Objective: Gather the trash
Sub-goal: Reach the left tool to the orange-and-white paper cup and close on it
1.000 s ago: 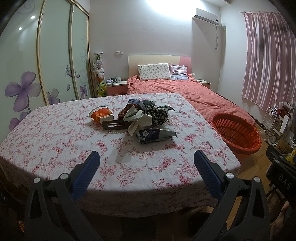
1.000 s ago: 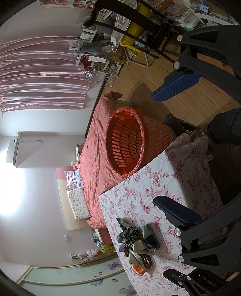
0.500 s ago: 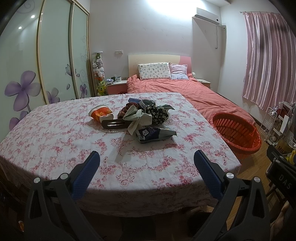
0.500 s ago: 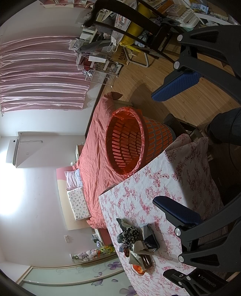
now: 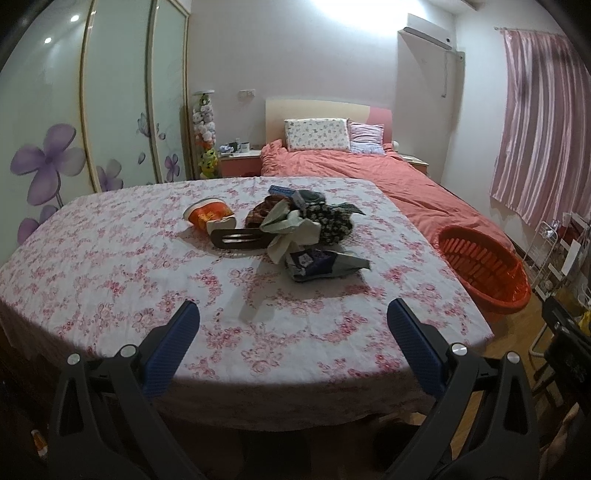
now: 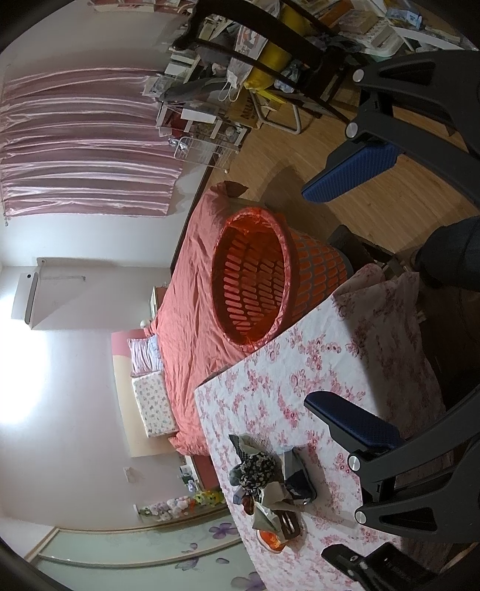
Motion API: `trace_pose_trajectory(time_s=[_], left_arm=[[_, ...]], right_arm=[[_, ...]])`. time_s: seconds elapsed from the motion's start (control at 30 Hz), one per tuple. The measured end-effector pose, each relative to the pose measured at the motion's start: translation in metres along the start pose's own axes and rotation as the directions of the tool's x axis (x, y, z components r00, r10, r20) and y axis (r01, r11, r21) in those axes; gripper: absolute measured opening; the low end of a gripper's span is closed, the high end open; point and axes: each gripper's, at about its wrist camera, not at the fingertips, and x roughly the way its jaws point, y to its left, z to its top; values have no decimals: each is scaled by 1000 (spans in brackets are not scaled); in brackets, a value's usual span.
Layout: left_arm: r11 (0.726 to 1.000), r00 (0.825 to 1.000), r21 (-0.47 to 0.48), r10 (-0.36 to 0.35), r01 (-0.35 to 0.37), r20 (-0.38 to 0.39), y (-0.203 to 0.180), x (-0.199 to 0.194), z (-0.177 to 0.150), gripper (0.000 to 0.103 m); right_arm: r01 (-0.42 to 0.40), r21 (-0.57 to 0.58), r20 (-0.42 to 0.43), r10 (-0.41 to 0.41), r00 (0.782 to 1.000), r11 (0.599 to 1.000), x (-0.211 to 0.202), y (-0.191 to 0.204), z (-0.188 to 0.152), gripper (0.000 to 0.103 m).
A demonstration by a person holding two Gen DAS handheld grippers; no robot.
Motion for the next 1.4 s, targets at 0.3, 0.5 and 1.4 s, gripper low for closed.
trace_pose_trajectory(time_s=[0.3, 0.5, 1.4], left_arm=[[996, 998, -76, 55, -55, -7, 51, 34, 19, 99], [986, 994, -129, 103, -106, -34, 92, 65, 37, 99], [967, 961, -209, 88, -146, -262, 171, 235, 91, 99]], right_arm=[[-136, -39, -13, 135, 991, 990, 20, 25, 13, 101], [-239, -72, -49, 236, 971, 968, 38, 61, 14, 101], [-353, -217, -312, 278, 909, 910, 154, 203, 3, 90]])
